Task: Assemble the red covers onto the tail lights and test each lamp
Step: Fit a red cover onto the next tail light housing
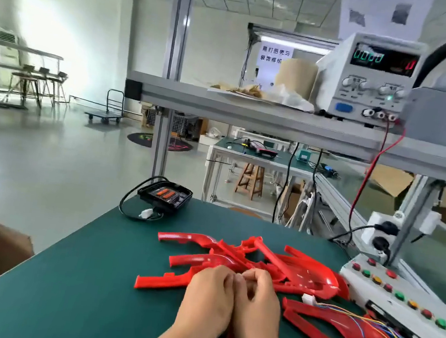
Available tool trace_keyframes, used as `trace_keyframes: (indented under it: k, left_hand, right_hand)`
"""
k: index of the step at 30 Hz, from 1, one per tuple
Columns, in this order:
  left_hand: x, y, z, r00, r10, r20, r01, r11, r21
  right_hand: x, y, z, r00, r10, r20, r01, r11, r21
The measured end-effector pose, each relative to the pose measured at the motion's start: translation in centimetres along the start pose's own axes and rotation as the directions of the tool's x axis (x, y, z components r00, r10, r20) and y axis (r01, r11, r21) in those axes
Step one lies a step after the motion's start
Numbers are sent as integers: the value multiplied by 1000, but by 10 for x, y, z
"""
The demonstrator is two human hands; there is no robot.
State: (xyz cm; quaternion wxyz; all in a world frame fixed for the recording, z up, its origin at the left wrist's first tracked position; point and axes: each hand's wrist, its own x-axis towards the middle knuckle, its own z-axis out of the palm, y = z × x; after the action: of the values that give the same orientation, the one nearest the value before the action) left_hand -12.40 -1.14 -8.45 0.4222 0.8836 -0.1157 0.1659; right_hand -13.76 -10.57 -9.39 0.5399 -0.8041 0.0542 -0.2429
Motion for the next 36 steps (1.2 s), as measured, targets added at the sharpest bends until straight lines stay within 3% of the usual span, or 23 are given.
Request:
trace_keyframes:
  k: [6,9,12,15,18,21,23,30,36]
  left_hand:
    - [44,-12,-19,994,-54,-100,65,993,103]
    - [82,-45,-34,958,-249,-140,247,968,-34]
    - [125,-92,-48,815,-536,-220,475,835,-276]
    - [156,-130,-55,668,-726,-164,559,635,-533]
    - [176,-143,-54,649,-756,-85,575,560,-596]
    - [193,-138,-49,606,-788,-109,689,588,-423]
    - [201,-138,-47,585,-802,-117,710,577,-403]
    - [214,-150,-45,571,-814,-109,688,546,-478]
    - [205,-134,-54,618,-783,-70,587,518,-622]
  right_hand:
    - [2,6,4,995,-46,86,46,999,3]
    - [2,7,5,994,-50,96,51,999,-3]
    - [4,8,6,994,-59,97,60,998,-16]
    - [4,9,10,994,-66,81,69,997,-28]
    - [5,11,13,996,-69,62,70,997,-24]
    - [5,12,14,996,-56,65,56,998,-3]
    - [6,13,15,996,-48,70,48,999,2]
    - [5,12,14,994,-61,90,63,998,-16]
    - [5,11,14,993,-46,106,47,999,-8]
